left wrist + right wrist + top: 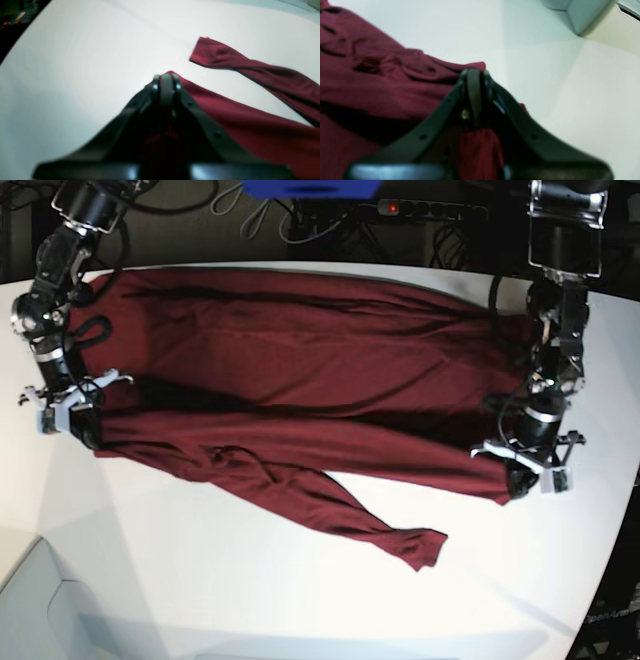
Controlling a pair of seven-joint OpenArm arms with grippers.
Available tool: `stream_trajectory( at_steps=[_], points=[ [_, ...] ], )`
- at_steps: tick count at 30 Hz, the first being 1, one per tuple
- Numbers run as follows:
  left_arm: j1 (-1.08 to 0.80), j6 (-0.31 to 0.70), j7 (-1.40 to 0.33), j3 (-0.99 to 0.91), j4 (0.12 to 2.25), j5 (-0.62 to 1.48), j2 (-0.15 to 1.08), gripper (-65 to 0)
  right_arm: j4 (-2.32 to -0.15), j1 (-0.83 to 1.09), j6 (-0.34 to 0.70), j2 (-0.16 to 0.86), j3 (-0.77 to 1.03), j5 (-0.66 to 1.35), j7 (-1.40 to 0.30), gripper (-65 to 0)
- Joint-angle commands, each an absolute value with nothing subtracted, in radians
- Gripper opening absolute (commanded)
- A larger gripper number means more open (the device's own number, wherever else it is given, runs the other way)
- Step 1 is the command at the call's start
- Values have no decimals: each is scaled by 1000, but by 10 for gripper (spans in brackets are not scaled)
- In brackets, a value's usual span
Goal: Layout the t-shirt on the table in an organized manner, then fold the t-shirt properly
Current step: 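Lift the hem with both grippers and fold it onto the collar edge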
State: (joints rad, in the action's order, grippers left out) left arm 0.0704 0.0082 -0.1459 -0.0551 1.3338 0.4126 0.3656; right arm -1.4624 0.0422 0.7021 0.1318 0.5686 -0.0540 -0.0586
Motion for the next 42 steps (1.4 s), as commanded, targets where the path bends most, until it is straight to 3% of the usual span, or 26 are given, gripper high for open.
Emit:
stream_trajectory(
  at_steps=[1, 18, 42],
  points=[
    [76, 5, -113, -81, 1368, 414, 384, -649, -1483, 33, 698, 134, 582, -33, -36, -650],
    [-140, 5, -113, -114, 1532, 414, 390, -649, -1575, 202, 698, 87, 610, -33, -36, -650],
    [-390, 5, -113, -248, 1687, 406, 390, -649, -1577, 255, 698, 93, 608, -38, -35, -650]
  ],
)
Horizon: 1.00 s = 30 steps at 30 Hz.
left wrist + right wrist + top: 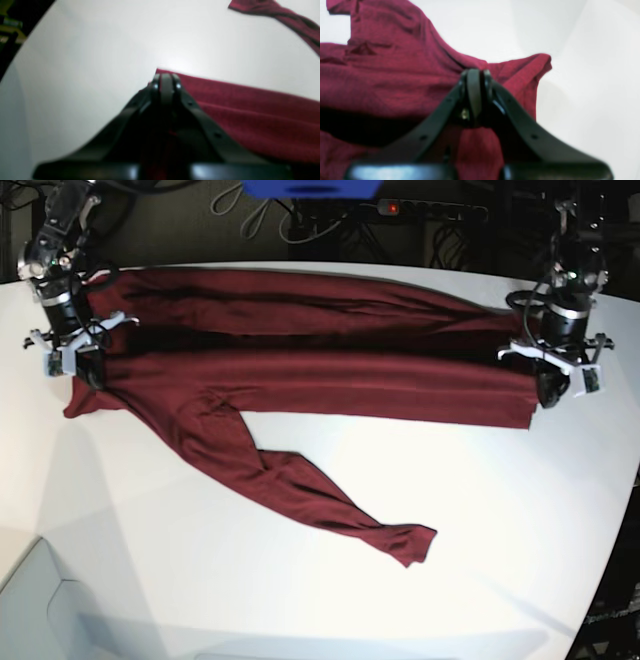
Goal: Layout the t-shirt on the table in an organized manner, then fold the t-shirt properly
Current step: 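Lift the hem with both grippers and fold it onto the collar edge, then open the right gripper and raise it from the folded edge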
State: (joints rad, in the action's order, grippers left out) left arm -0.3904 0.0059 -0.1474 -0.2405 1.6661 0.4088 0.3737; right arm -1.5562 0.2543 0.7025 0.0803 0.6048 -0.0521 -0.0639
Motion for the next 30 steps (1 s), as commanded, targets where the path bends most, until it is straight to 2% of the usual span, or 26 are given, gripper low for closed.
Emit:
stream_trajectory(
  at_steps=[1, 19, 30],
  points=[
    [-395, 5, -113, -248, 1693, 404, 390, -649, -1577, 260, 698, 93, 608, -38, -33, -650],
    [-437, 7, -114, -283, 1684, 403, 392, -649, -1613, 346, 698, 93, 608, -38, -35, -650],
    [-438, 7, -114, -277, 1575, 403, 383, -647, -1564, 348, 698, 85, 608, -39, -36, -650]
  ],
)
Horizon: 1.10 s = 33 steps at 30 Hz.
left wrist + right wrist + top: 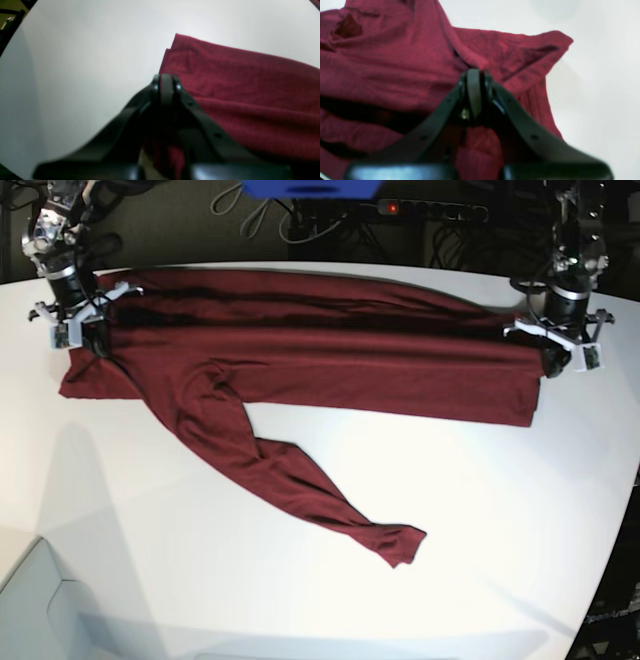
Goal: Layout the t-shirt on the table in an organized manner, then fold the t-shirt properly
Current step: 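Open the right gripper and raise it from the folded edge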
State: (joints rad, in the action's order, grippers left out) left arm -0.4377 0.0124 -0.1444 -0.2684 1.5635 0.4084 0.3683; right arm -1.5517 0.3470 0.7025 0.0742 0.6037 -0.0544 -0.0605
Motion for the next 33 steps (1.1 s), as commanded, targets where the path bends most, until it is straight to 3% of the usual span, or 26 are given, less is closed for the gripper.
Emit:
stream_trajectory(
  at_steps=[1, 9, 12, 14, 17, 21, 33],
  points=[
    [-438, 7, -114, -277, 1567, 403, 383, -647, -1560, 348, 698, 85, 608, -39, -36, -650],
    [-410, 7, -114, -222, 1495, 403, 390, -644, -1527, 372, 698, 93, 553, -41, -38, -650],
    [-410, 7, -114, -200, 1501, 403, 390, -633, -1534, 381, 698, 93, 541, -41, -38, -593],
    [-412, 7, -114, -197, 1501, 403, 390, -575, -1534, 383, 698, 93, 541, -41, -38, -516],
    [-418, 7, -114, -203, 1503, 404, 390, -437, -1534, 383, 698, 93, 545, -41, -38, -416],
    [-420, 7, -114, -205, 1503, 404, 390, -345, -1546, 383, 698, 108, 547, -41, -36, -354],
    [-449, 7, -114, -291, 1580, 412, 384, -338, -1647, 300, 698, 62, 685, -35, -38, -335]
  ],
)
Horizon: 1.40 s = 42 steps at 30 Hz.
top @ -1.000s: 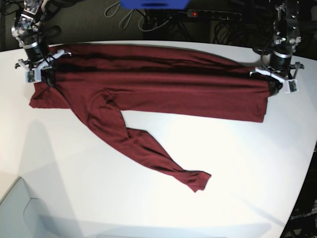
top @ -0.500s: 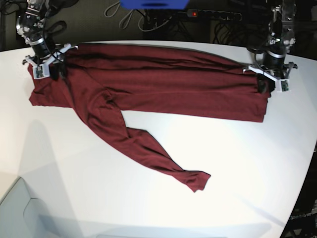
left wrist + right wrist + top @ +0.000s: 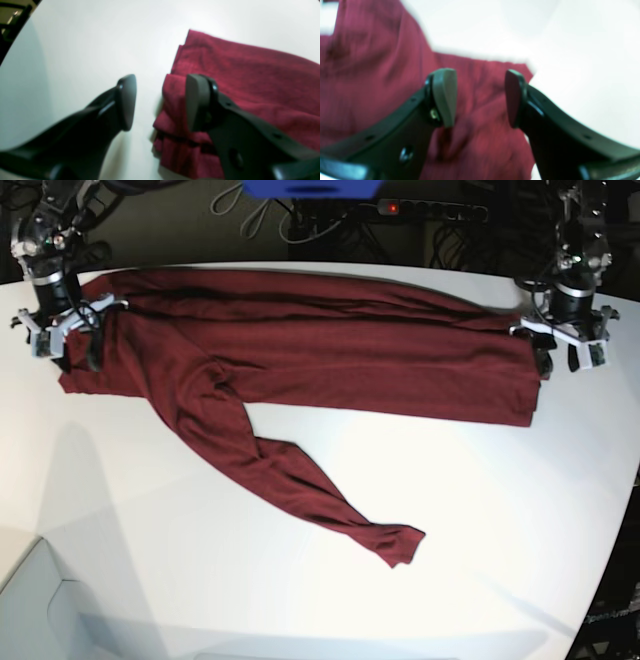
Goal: Layout the t-shirt on the table in an organized manner, then fold the t-shirt properly
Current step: 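Open the right gripper and raise it from the folded edge, then move the right gripper to the loose sleeve and grasp it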
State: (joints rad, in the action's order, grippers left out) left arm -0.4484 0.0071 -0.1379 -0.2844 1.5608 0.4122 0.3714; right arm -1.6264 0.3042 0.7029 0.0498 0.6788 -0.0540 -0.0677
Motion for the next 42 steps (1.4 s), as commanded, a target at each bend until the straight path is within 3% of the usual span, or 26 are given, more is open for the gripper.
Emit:
stream_trajectory(
  at_steps=[1, 10, 15, 22, 29, 40, 42],
  points=[
    [-449, 7, -114, -291, 1583, 412, 384, -338, -1647, 282, 698, 58, 682, -39, -38, -335],
    [-449, 7, -114, -291, 1583, 414, 384, -338, -1644, 39, 698, 54, 501, -42, -311, -335],
    [-449, 5, -114, -291, 1595, 414, 383, -338, -1517, -159, 698, 51, 354, -105, -460, -327],
    [-449, 1, -114, -291, 1630, 414, 383, -338, -1222, -343, 698, 50, 163, -139, -455, -245],
    [-441, 2, -114, -291, 1647, 412, 367, -338, -974, -479, 698, 24, 143, -137, -371, -240],
    [-447, 4, -114, -291, 1652, 404, 358, -338, -690, -536, 698, 27, 143, -137, -177, -242],
    [-447, 4, -114, -291, 1652, 404, 358, -338, -645, -538, 631, 28, 137, -137, -147, -244]
  ],
)
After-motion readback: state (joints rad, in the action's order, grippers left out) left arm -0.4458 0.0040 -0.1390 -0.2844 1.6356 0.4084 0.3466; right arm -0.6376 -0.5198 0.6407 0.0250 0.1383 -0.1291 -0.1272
